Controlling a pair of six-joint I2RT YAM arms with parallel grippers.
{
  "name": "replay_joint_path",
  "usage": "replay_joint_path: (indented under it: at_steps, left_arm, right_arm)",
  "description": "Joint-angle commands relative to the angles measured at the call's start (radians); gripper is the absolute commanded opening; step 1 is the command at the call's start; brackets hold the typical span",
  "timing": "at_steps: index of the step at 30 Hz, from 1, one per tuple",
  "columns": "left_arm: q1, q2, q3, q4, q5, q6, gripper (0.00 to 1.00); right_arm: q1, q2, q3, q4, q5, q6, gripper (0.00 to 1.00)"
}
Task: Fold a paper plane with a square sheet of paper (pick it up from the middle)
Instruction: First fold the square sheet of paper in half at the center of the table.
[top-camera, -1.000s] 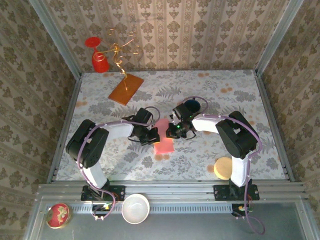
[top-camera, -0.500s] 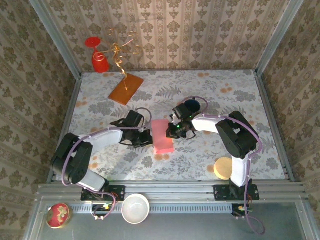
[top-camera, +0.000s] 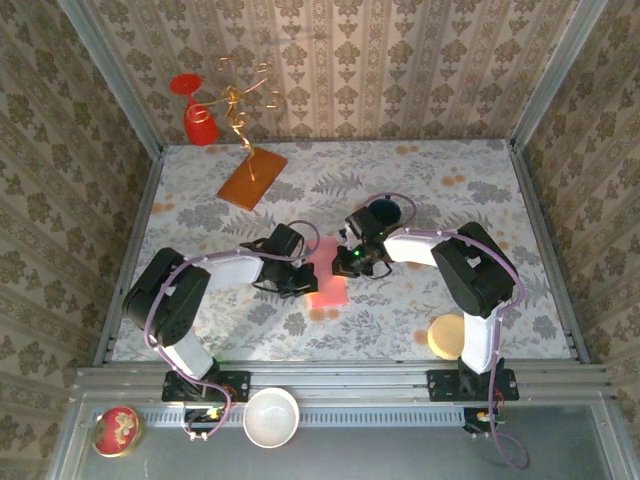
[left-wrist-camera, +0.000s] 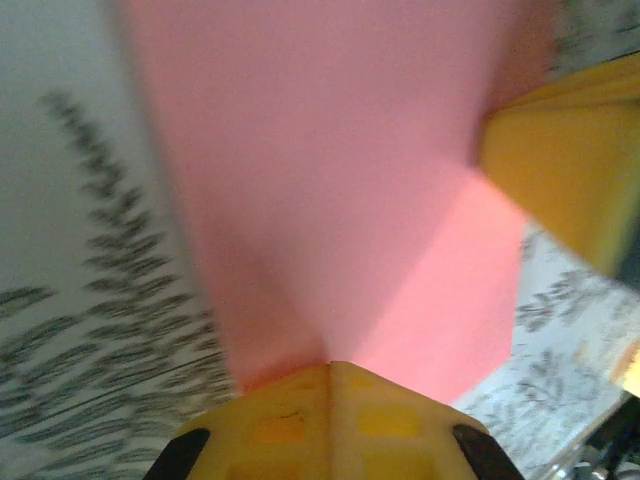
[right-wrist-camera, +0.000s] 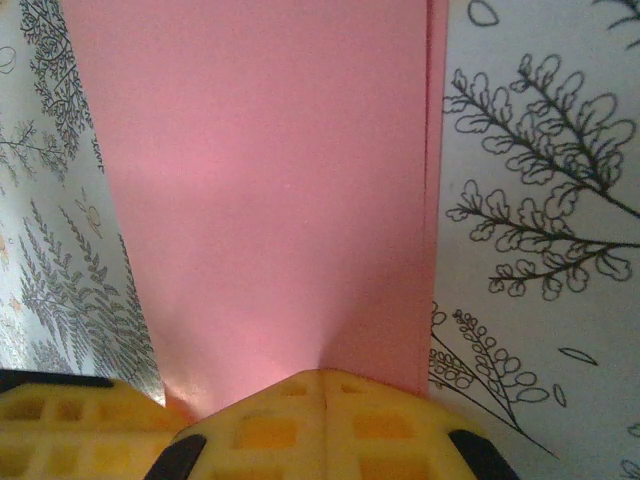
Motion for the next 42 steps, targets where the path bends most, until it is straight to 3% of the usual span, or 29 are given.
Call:
replay_joint_path:
  at_steps: [1, 7, 11, 17, 26, 36, 42]
  left_arm:
    - [0.014, -0.011, -0.069, -0.06, -0.021, 0.031, 0.0]
    - [0.08, -0.182, -0.155, -0.129, -0.053, 0.047, 0.0]
    - [0.035, -0.267, -0.119, -0.07, -0.038, 0.002, 0.0]
    - [-0.05, -0.187, -0.049, 0.048, -0.023, -0.065, 0.0]
    - [-0.083, -0.037, -0.016, 0.004, -0.011, -0.034, 0.0]
    - [-0.034, -0.118, -0.206, -0.034, -0.045, -0.028, 0.0]
    - [0.021, -0.287, -0.226, -0.107, -0.056, -0.02, 0.0]
  right_arm:
    - [0.006, 0.164, -0.125, -0.229, 0.253, 0.007, 0.01]
    - [0.005, 0.158, -0.134, -0.223, 0.257, 0.009, 0.01]
    - [0.006, 0.157, -0.132, -0.221, 0.258, 0.01, 0.01]
    - [0.005, 0.159, -0.134, -0.216, 0.259, 0.012, 0.01]
    - [0.005, 0.159, -0.135, -0.215, 0.261, 0.009, 0.01]
    - [0.006, 0.167, -0.138, -0.212, 0.26, 0.007, 0.01]
    - [0.006, 0.157, -0.139, -0.211, 0.256, 0.009, 0.01]
